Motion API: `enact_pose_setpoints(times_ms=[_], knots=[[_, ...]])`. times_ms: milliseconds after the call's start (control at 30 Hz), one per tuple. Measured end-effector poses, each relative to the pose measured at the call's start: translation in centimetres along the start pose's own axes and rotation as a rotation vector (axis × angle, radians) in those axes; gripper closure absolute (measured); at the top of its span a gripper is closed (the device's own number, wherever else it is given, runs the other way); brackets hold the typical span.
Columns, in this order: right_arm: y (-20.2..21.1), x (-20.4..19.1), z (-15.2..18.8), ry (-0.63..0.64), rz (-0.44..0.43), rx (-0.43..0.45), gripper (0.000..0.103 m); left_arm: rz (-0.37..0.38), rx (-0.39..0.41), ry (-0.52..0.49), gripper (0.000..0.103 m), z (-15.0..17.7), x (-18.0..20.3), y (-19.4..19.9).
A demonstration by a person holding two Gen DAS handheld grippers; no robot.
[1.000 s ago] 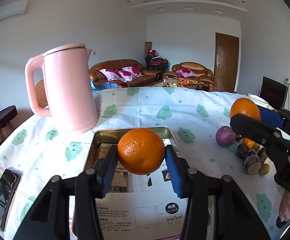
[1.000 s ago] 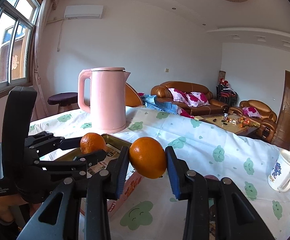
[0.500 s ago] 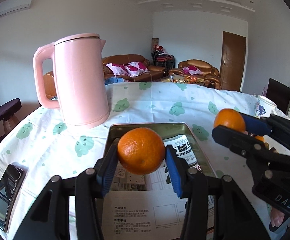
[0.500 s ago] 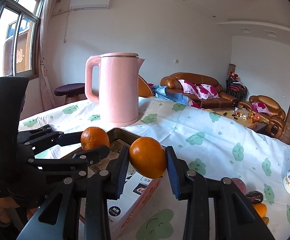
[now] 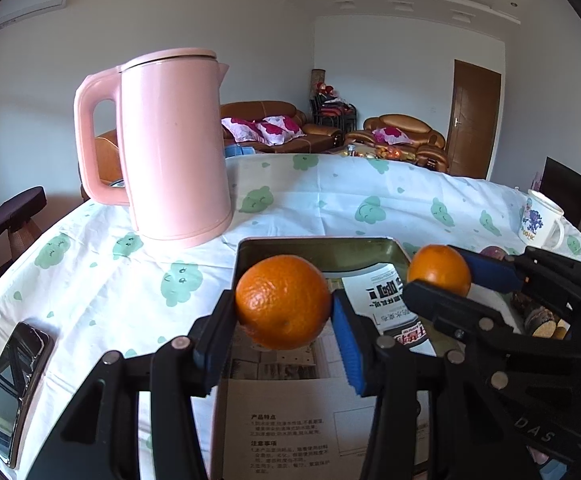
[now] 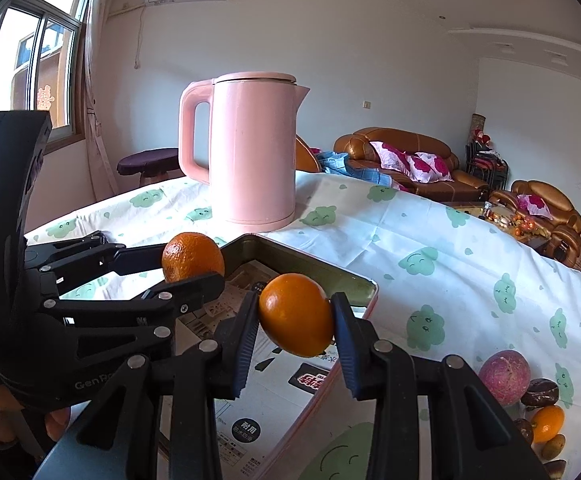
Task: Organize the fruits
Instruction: 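Carry the right gripper's orange over the tin box while the left gripper carries its orange there, then open the right gripper over the tin while the left gripper releases its orange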
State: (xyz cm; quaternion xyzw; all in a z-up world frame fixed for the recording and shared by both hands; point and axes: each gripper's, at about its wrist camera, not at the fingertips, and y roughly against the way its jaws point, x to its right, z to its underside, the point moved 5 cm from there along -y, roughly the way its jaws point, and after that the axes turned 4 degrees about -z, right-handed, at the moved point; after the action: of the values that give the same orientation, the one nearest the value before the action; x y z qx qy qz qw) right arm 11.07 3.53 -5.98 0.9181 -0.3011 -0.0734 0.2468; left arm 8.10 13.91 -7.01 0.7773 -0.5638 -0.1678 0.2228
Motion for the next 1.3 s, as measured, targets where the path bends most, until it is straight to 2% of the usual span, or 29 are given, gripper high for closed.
enact_pose_setpoints(times_ms=[633, 1067, 1167, 1300], knots=[[-2.2, 0.0, 0.6, -0.022, -0.024, -0.079, 0.064, 0.015, -0.057, 0.008, 0.053, 0.4, -0.7, -1.2], [-2.7, 0.3, 1.0, -0.053, -0.046, -0.116, 0.064, -0.014, -0.052, -0.011, 0.052, 0.4, -0.7, -1.2], [-2.5, 0.4, 0.9, -0.059, -0.043, -0.106, 0.059, -0.032, -0.028, -0.021, 0.052, 0.3, -0.6, -0.7], [-2.0, 0.8, 0.9, -0.078, -0.041, -0.079, 0.054, -0.038, -0.002, -0.004, 0.041, 0.1, -1.1, -0.2]])
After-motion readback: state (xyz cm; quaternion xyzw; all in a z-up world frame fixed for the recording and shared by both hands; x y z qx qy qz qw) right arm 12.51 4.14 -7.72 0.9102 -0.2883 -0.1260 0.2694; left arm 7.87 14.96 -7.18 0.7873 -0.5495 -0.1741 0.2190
